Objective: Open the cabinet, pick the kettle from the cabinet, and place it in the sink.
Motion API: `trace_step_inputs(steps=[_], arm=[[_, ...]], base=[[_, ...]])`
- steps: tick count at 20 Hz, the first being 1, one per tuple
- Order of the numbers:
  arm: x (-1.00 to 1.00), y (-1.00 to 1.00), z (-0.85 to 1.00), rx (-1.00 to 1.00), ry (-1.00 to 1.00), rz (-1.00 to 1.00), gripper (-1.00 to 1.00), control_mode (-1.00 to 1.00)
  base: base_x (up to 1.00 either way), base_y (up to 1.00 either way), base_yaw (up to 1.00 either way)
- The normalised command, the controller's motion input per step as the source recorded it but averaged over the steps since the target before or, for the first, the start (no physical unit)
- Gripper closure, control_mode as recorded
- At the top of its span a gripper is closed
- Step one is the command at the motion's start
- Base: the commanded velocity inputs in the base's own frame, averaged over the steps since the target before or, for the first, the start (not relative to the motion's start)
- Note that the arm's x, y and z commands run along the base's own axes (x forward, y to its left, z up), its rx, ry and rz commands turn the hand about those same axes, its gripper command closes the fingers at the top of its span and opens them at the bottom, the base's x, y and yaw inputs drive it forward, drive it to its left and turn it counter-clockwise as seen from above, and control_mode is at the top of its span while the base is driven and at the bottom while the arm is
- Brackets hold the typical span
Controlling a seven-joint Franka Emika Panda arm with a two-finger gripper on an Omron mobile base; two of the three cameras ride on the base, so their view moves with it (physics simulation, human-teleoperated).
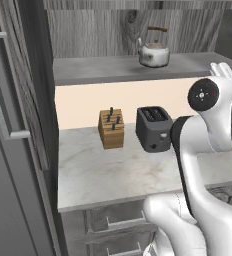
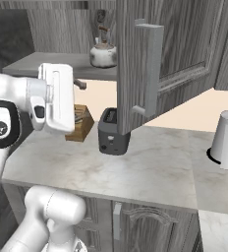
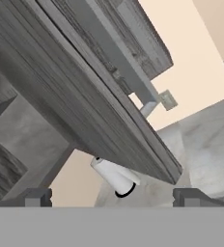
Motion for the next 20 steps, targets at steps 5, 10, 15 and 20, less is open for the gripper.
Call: trace_step_inputs(steps=[5, 10, 15, 20], arm=[[0.30, -0.41, 0.00, 0.02, 0.00, 0.00, -1.00, -1.00], [0.34, -0.35, -0.02, 0.05, 0.00, 0.00, -1.00, -1.00], [0.29, -0.34, -0.06, 0.04, 0.00, 0.00, -1.00, -1.00], [0.13, -0.30, -0.08, 0.01, -0.07, -0.01, -1.00, -1.00]], base=[[0.00, 0.00, 0.00], [0.00, 0.00, 0.00], [0.00, 0.00, 0.00], [0.00, 0.00, 0.00]])
